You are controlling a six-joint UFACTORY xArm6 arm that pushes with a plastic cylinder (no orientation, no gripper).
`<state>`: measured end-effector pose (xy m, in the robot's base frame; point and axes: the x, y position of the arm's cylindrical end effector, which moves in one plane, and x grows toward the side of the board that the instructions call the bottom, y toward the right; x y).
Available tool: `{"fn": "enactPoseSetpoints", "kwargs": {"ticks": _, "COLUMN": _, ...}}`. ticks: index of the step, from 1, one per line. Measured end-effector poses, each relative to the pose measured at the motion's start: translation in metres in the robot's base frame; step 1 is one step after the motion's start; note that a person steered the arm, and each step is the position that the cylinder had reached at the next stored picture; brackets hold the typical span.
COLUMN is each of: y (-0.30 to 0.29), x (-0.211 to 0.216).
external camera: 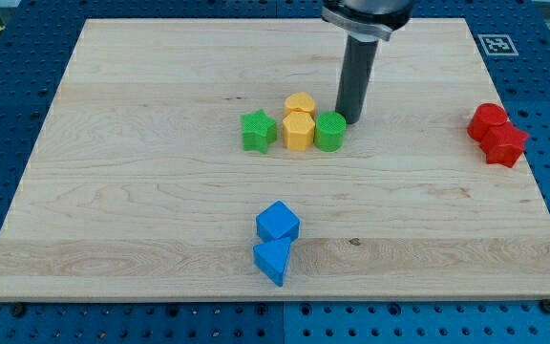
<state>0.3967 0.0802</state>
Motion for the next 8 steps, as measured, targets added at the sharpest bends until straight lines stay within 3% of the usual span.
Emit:
{"fn": "enactPoseSetpoints", "kwargs": {"ticks": 5, "y": -0.125, "x": 0.001}}
{"fn": "enactPoseSetpoints", "kwargs": {"ticks": 7, "y": -0.149, "x": 0.046}}
{"fn": "enactPoseSetpoints", "kwargs": {"ticks": 8, "y": -0.149, "x": 0.046}}
